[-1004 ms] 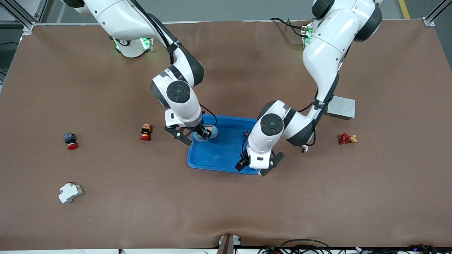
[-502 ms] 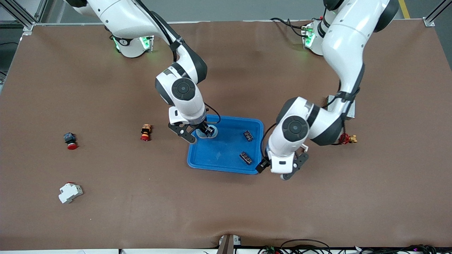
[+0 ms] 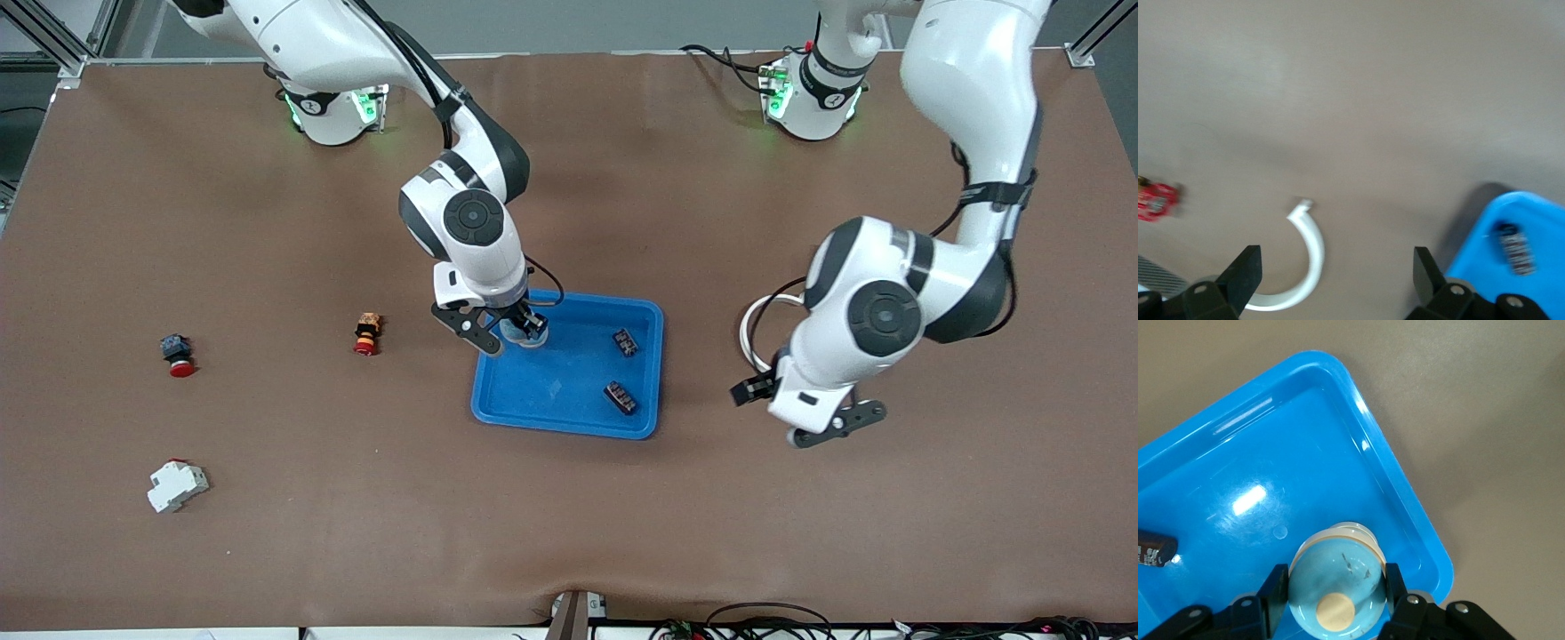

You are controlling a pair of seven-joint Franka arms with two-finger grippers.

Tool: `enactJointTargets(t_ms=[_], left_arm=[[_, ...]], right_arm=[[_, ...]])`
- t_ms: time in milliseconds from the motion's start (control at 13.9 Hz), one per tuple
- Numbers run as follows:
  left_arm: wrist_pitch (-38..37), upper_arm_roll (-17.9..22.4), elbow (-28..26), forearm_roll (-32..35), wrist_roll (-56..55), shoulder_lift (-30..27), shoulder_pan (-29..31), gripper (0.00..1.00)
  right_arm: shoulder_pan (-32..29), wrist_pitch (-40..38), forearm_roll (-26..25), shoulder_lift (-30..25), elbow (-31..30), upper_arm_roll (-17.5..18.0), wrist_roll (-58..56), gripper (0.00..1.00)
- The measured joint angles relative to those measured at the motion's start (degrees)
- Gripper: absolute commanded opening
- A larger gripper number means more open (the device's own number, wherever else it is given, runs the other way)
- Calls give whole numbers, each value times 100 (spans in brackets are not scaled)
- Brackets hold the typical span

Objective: Place electrolytic capacitor and blue bell in tray

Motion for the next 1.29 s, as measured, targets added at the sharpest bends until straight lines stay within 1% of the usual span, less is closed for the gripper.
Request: enactJointTargets(t_ms=[215, 359, 574, 717, 861, 1004, 1148, 1291], left_arm=[[51, -24, -736, -3, 798, -463, 497, 100], [186, -144, -1124, -3, 1285, -680, 882, 100], [799, -483, -1639, -3, 1742, -825, 1618, 100], [1100, -626, -1828, -3, 1913, -828, 2022, 100], [1186, -651, -1749, -3, 2009, -848, 2178, 100], [1027, -657, -1423, -3, 2009, -912, 2188, 100], [515, -659, -987, -3, 2059, -1000, 2196, 100], [-48, -660, -558, -3, 2347, -1075, 2292, 100]], right_arm=[[-11, -3, -1, 0, 2, -63, 0, 0], [-48, -3, -27, 1, 2, -96, -15, 0], [-160, -3, -202, 5, 1, -128, -56, 0], [-251, -3, -225, 12, 1, -132, -138, 0], [-312, -1, -232, 23, 1, -134, -219, 0], [-350, 0, -289, 43, 1, -134, -239, 0], [-369, 4, -311, 63, 2, -134, -249, 0], [-369, 4, -312, 65, 2, -131, -251, 0]])
